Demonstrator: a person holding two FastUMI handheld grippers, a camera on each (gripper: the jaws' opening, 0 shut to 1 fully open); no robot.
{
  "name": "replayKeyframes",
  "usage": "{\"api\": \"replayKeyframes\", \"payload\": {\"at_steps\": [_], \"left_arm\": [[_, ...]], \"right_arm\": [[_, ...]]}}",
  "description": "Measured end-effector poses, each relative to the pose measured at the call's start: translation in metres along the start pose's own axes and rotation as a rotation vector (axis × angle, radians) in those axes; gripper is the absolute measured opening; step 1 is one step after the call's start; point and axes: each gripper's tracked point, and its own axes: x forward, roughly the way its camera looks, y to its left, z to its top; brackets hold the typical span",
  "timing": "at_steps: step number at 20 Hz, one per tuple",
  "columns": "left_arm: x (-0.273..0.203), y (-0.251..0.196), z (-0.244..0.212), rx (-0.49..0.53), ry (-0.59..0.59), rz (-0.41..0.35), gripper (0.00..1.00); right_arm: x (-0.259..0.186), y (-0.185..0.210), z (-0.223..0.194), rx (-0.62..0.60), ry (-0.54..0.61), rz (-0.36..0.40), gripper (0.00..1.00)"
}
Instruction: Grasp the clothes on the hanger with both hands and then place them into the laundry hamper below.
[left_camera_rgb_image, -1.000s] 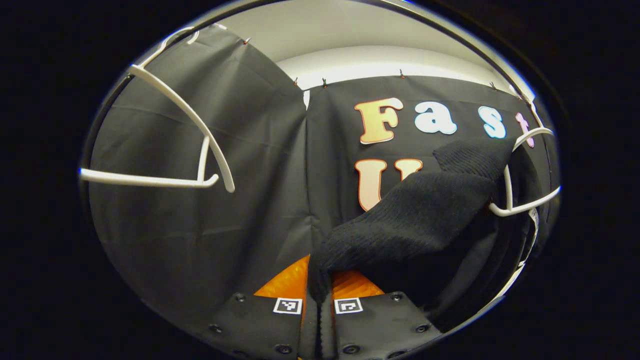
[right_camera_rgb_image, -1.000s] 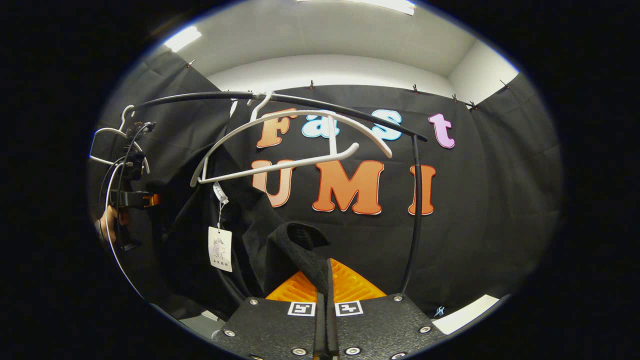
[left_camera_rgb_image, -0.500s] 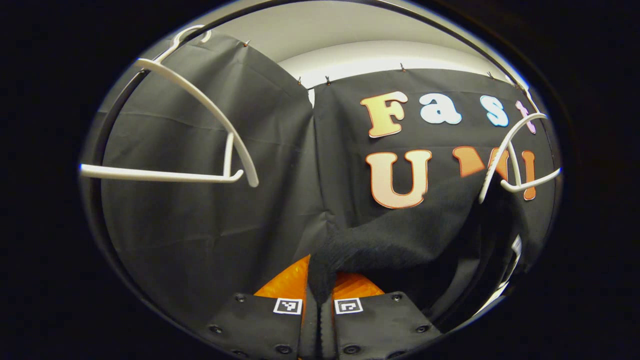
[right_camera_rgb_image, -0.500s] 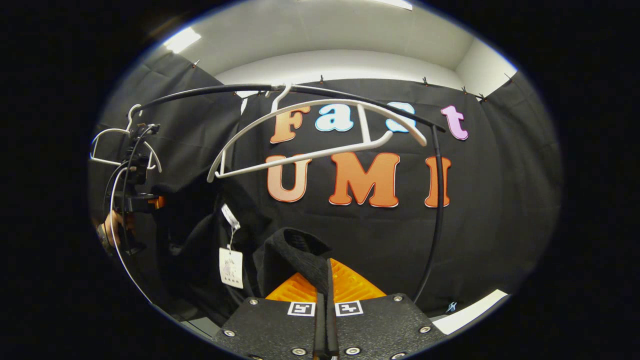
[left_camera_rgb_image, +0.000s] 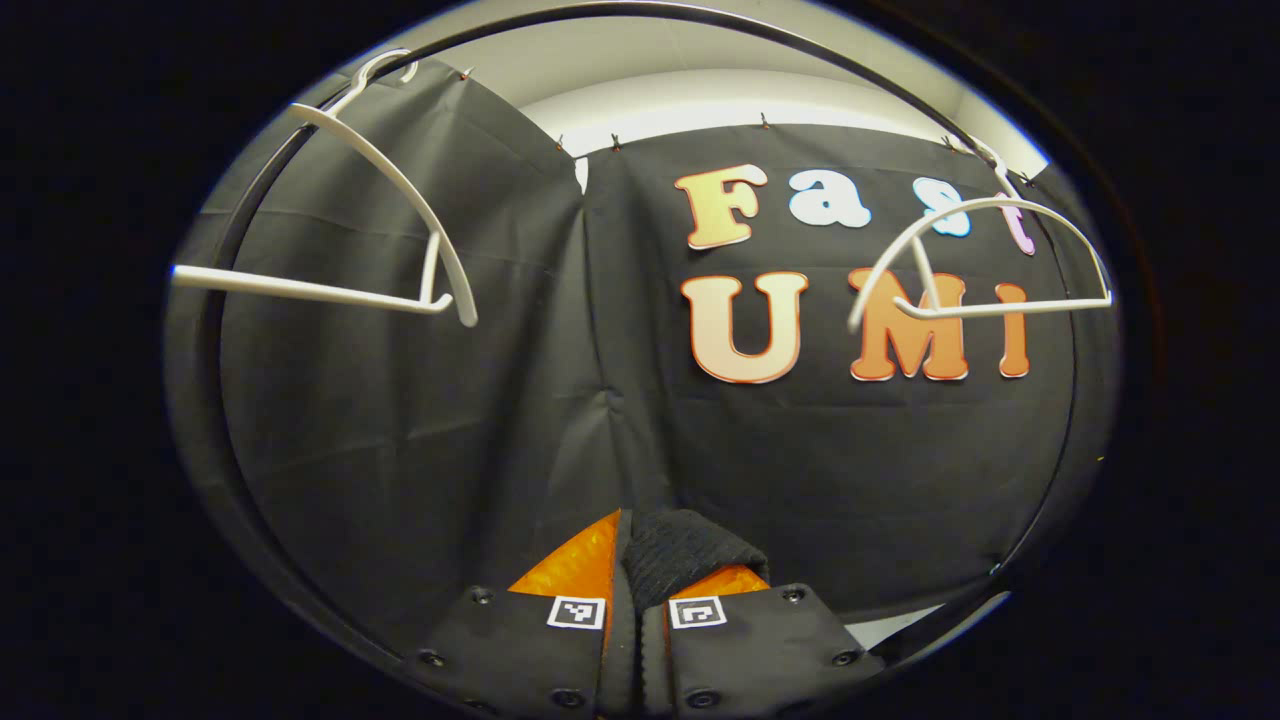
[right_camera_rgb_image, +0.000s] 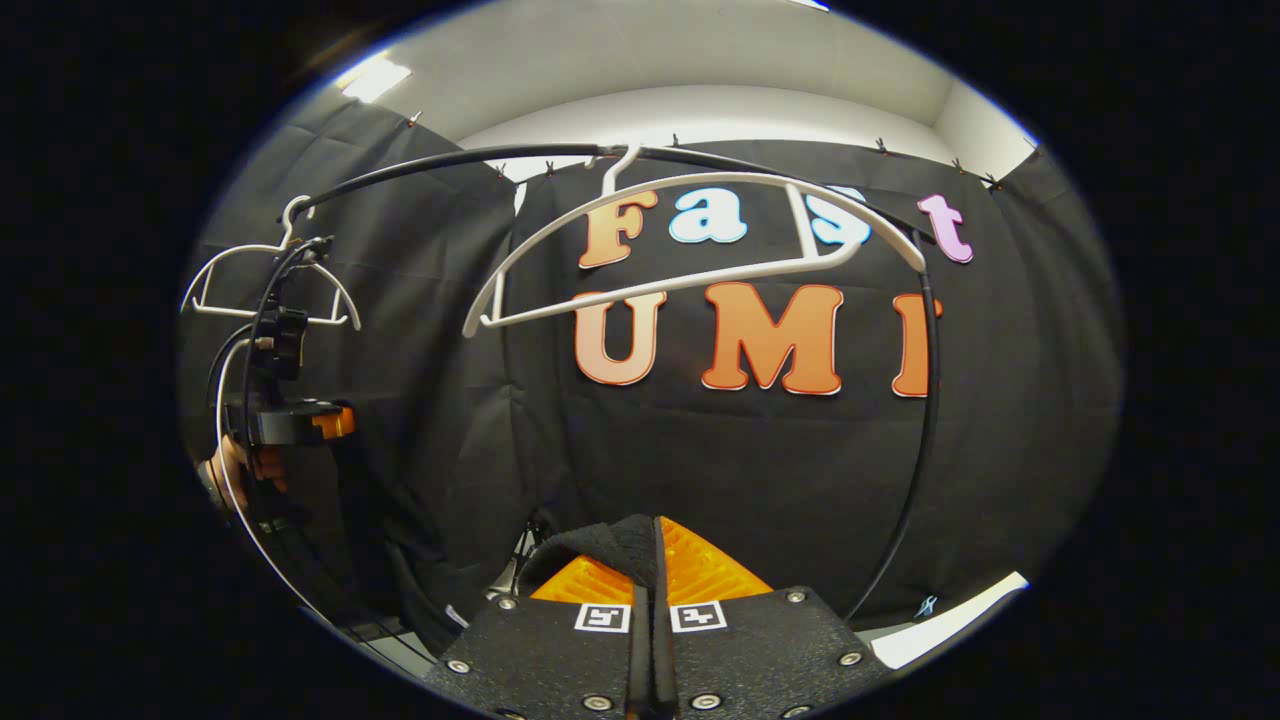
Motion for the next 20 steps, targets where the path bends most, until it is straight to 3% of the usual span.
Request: {"api": "replayKeyframes", "payload": {"at_steps": [4,8,17,20], "left_arm": [[-0.025,-0.027,-0.034,0.004,0.073,-0.085,0.1],[-0.049,-0.04,-0.101,0.026,0.204,-0.142,0.1],[-0.07,-0.04,-0.266,0.045,0.579,-0.142,0.1],[-0.078,-0.031,-0.303,0.063,0.653,-0.119,0.1]], "right_arm": [[0.004,0.025,-0.023,0.01,0.048,0.055,0.01],[0.004,0.048,-0.075,0.047,0.157,0.092,0.01],[-0.001,0.057,-0.25,0.133,0.543,0.075,0.02],[-0.008,0.052,-0.292,0.119,0.636,0.052,0.05]]}}
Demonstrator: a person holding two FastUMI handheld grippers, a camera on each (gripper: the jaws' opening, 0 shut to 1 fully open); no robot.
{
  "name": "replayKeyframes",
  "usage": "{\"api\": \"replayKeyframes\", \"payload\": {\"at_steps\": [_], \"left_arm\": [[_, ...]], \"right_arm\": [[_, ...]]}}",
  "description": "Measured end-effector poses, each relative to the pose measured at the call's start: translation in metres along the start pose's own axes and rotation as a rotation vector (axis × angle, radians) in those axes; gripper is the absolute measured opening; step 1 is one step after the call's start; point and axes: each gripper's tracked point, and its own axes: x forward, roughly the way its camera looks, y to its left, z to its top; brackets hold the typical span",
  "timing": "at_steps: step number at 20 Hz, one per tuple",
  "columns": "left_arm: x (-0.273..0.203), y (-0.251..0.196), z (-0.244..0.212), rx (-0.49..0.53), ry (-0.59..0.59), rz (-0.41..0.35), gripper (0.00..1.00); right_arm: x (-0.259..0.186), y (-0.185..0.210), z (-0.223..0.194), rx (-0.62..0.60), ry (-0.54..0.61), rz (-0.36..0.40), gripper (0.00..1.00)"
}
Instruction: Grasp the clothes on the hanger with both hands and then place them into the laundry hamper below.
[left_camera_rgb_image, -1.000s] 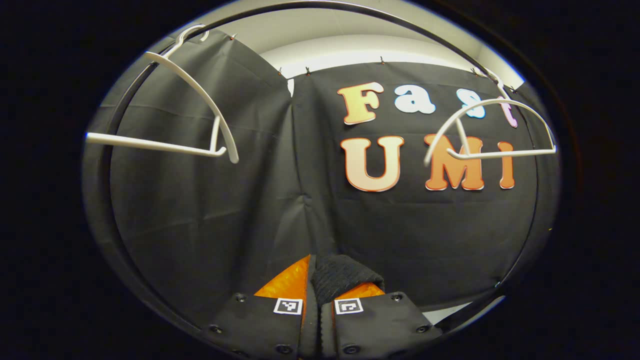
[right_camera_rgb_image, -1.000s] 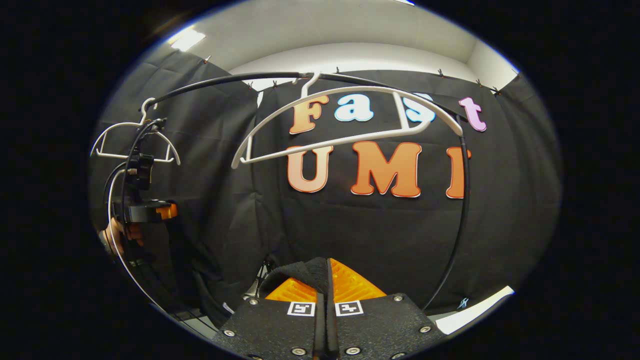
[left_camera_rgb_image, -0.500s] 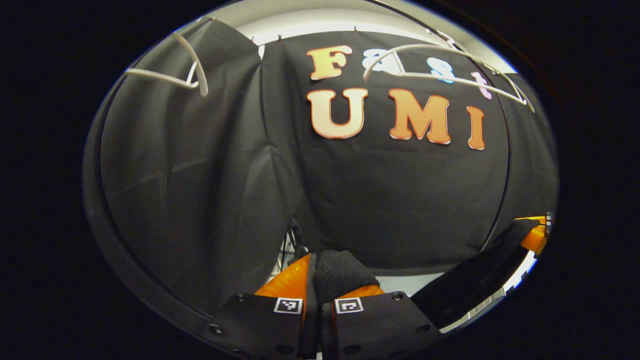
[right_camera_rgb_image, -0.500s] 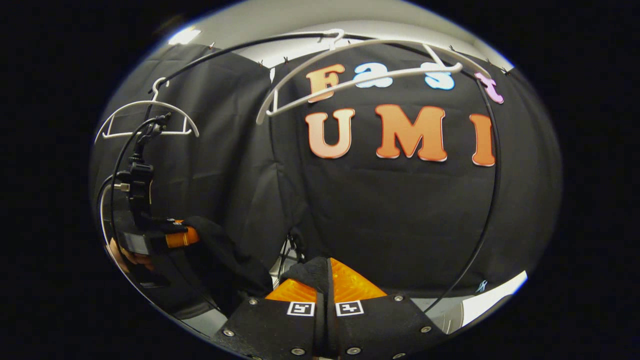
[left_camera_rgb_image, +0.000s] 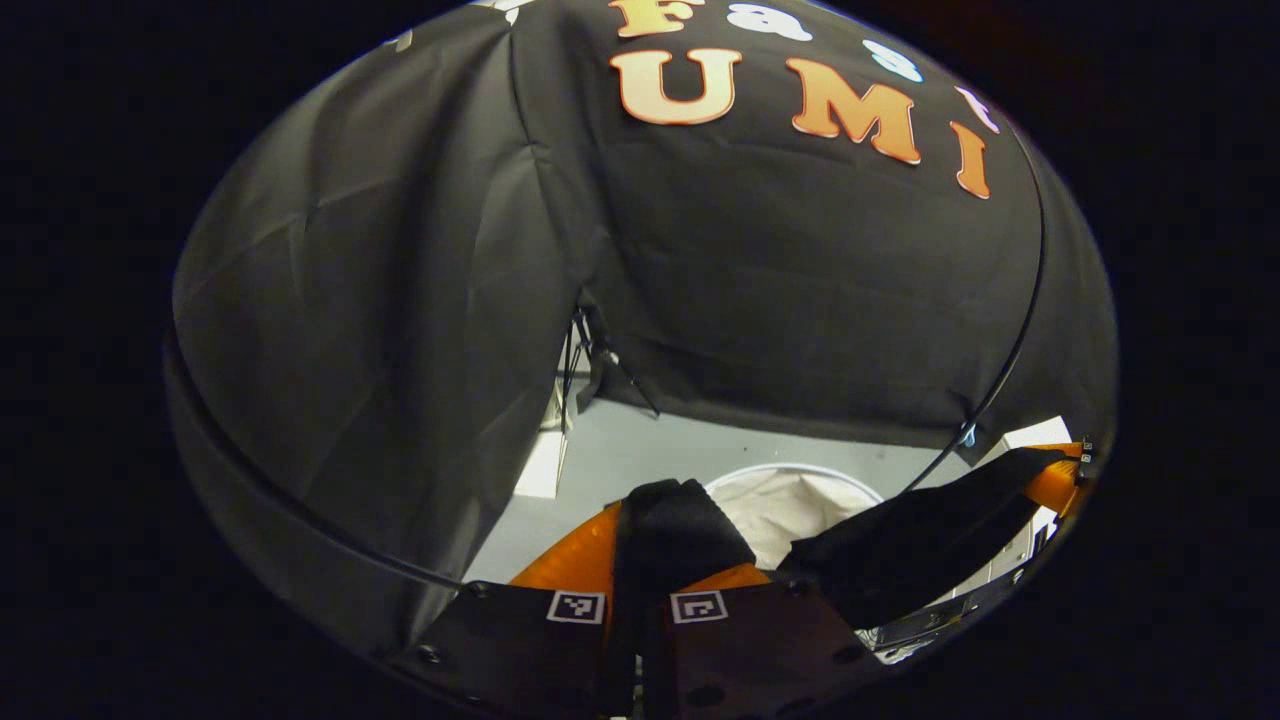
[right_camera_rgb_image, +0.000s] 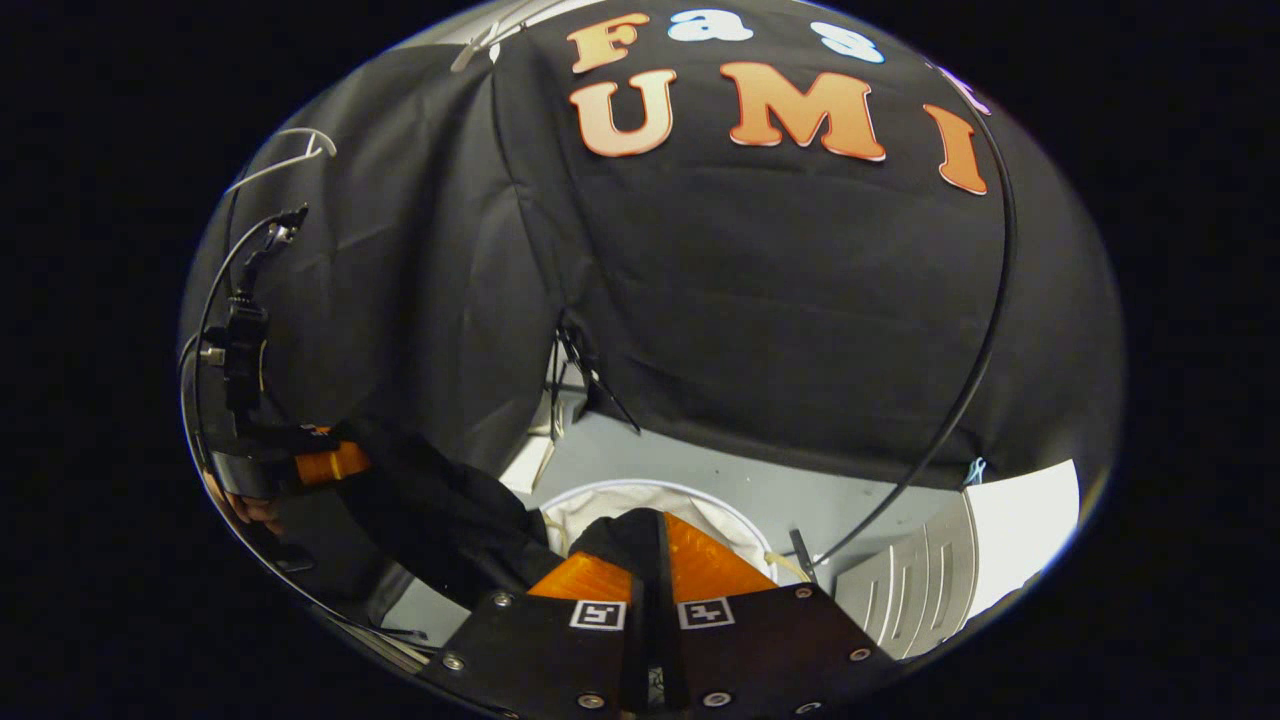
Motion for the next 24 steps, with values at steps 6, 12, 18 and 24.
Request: {"api": "replayKeyframes", "payload": {"at_steps": [6,12,18,24], "left_arm": [[0.014,0.011,-0.022,-0.003,0.073,0.035,0.32],[0.02,0.011,-0.039,-0.006,0.129,0.032,0.99],[0.017,0.011,-0.034,-0.004,0.115,0.036,1.0],[0.007,0.005,-0.029,-0.002,0.092,0.021,0.99]], "right_arm": [[0.002,-0.003,-0.009,0.017,0.014,0.003,0.28],[0.002,-0.003,-0.013,0.021,0.025,0.008,0.7],[0.003,-0.005,-0.021,0.027,0.053,0.007,0.93],[-0.002,-0.012,-0.023,0.043,0.052,-0.011,0.93]]}}
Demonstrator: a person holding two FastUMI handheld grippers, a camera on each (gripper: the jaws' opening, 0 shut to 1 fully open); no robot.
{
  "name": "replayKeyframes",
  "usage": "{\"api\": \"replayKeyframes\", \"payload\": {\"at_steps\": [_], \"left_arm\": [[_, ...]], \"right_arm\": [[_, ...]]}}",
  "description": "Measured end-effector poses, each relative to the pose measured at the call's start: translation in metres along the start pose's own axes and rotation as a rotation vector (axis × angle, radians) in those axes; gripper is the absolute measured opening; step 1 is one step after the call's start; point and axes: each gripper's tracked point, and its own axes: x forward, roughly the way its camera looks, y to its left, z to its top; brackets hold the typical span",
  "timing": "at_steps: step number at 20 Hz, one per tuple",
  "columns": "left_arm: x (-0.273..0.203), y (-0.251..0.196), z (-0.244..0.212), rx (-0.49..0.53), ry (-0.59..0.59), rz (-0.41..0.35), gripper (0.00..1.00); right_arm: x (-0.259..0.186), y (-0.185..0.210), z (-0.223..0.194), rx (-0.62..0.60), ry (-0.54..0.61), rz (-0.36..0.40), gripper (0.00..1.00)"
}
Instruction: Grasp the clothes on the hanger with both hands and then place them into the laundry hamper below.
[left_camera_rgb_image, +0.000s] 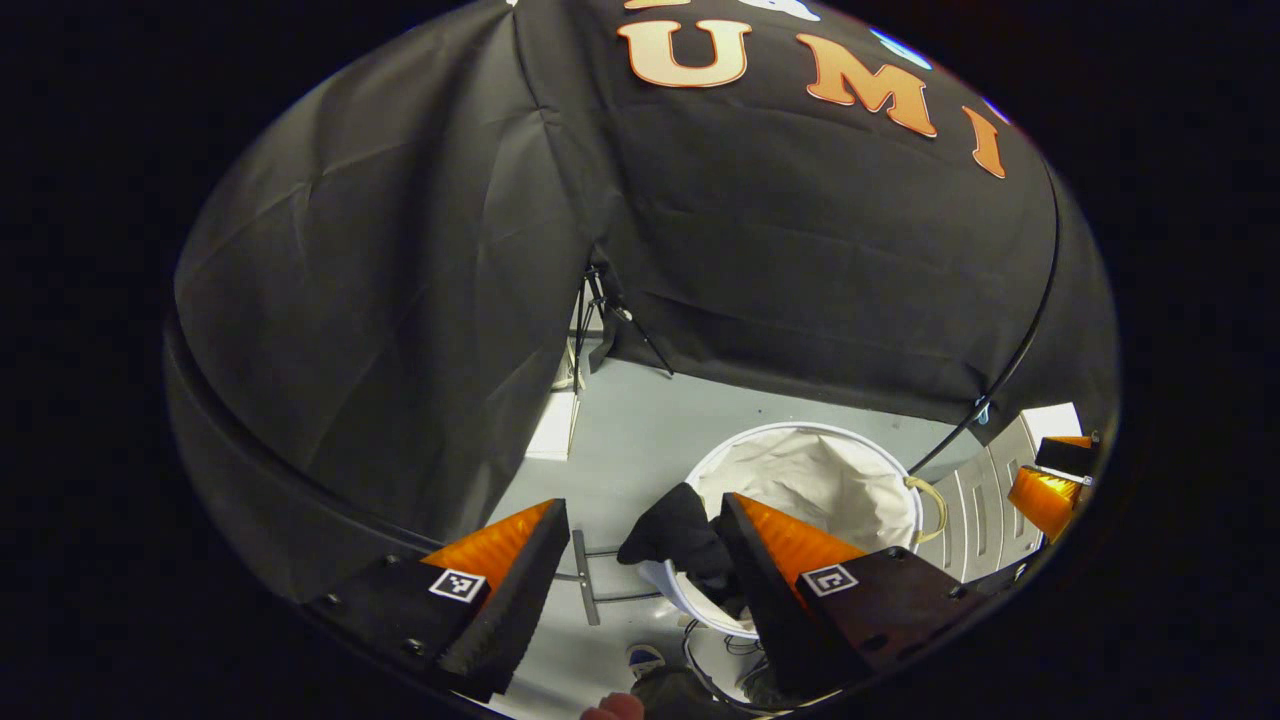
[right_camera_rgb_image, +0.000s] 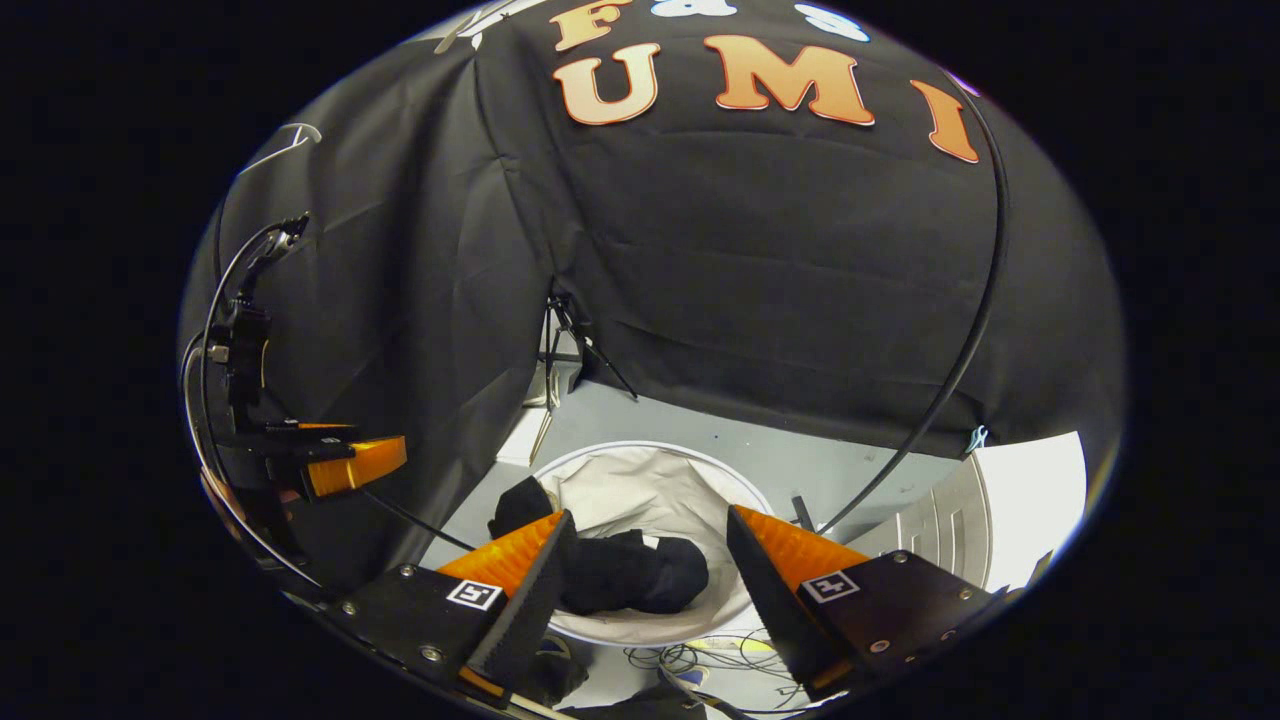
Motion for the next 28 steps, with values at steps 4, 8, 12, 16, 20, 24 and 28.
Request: {"api": "replayKeyframes", "payload": {"at_steps": [4,8,12,16,20,24,28], "left_arm": [[-0.009,-0.006,0.01,0.005,-0.026,-0.01,1.0],[-0.027,-0.014,0.033,-0.009,-0.08,-0.029,0.99],[-0.057,-0.024,0.072,-0.031,-0.169,-0.056,0.99],[-0.096,-0.034,0.13,-0.056,-0.306,-0.089,0.99],[-0.142,-0.045,0.181,-0.069,-0.422,-0.136,0.99],[-0.182,-0.049,0.222,-0.093,-0.543,-0.15,0.99],[-0.217,-0.045,0.247,-0.078,-0.655,-0.124,1.0]], "right_arm": [[-0.008,-0.003,0.006,0.023,-0.021,-0.011,0.93],[-0.021,-0.006,0.034,0.046,-0.084,-0.021,0.93],[-0.051,-0.003,0.075,0.075,-0.168,-0.01,0.93],[-0.086,-0.002,0.13,0.062,-0.294,-0.018,0.93],[-0.128,-0.003,0.184,0.036,-0.435,-0.036,0.93],[-0.17,-0.003,0.225,0.028,-0.563,-0.051,0.93],[-0.21,-0.011,0.253,0.022,-0.661,-0.079,0.92]]}}
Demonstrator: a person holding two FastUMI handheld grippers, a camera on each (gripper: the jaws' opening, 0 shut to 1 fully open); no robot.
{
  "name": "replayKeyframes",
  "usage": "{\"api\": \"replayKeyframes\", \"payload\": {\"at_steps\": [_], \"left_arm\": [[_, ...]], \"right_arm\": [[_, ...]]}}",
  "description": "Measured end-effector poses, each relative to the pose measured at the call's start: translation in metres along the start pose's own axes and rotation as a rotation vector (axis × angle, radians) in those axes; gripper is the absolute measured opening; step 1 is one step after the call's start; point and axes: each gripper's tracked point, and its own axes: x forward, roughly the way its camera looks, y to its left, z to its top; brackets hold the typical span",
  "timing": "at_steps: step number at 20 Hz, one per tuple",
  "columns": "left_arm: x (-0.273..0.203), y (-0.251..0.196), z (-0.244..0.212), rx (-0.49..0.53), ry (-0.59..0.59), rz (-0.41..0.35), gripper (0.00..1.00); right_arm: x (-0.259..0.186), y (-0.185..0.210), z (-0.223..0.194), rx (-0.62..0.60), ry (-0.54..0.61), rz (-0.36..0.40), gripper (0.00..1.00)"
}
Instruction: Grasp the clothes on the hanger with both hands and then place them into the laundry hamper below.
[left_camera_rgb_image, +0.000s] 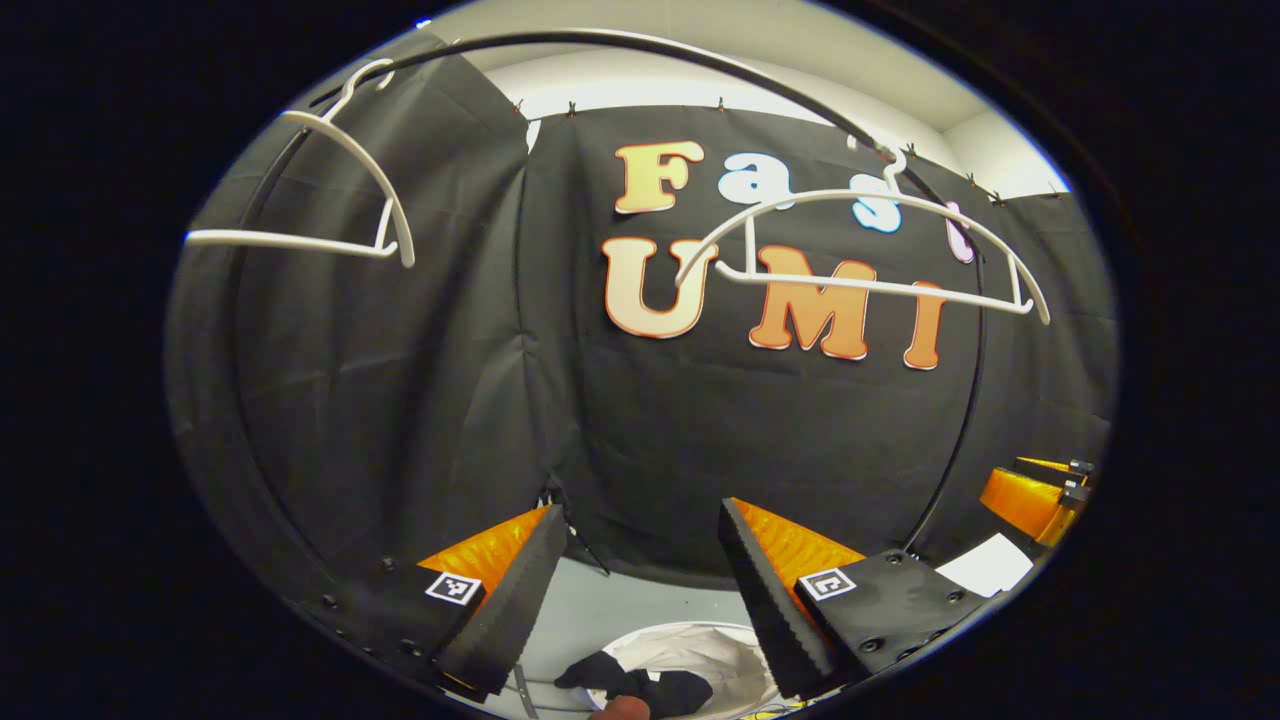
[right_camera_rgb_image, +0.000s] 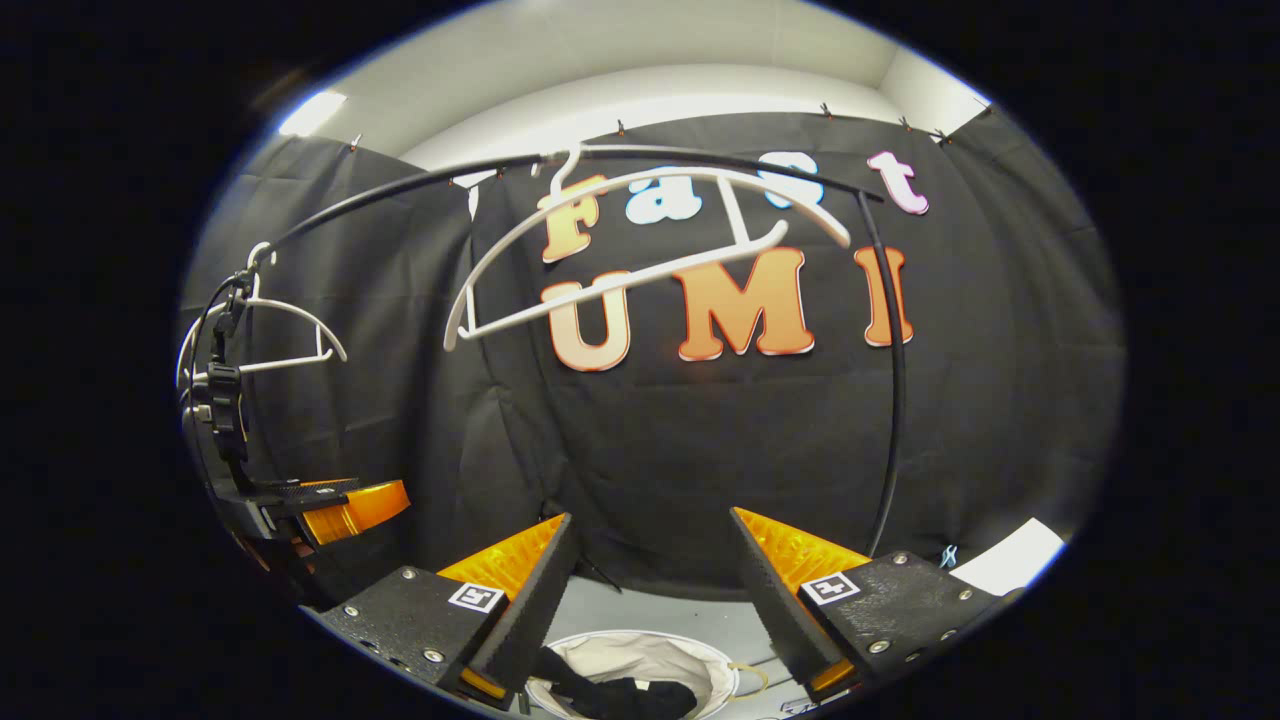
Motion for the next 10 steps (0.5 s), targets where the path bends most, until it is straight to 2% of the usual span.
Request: {"api": "replayKeyframes", "payload": {"at_steps": [1,3,7,8,10], "left_arm": [[-0.001,0.0,0.005,0.003,-0.025,0.005,1.0],[-0.004,-0.002,0.015,-0.007,-0.072,0.006,1.0],[-0.021,0.003,0.019,-0.017,-0.128,-0.008,0.99],[-0.024,0.003,0.022,-0.011,-0.148,-0.01,0.99],[-0.028,0.003,0.026,-0.003,-0.175,-0.016,0.99]], "right_arm": [[-0.002,-0.004,0.008,-0.007,-0.018,-0.006,0.83],[-0.009,-0.014,0.023,-0.026,-0.051,-0.027,1.0],[-0.028,-0.034,0.042,-0.042,-0.112,-0.072,1.0],[-0.031,-0.04,0.045,-0.048,-0.125,-0.087,0.92],[-0.036,-0.057,0.051,-0.051,-0.132,-0.111,0.92]]}}
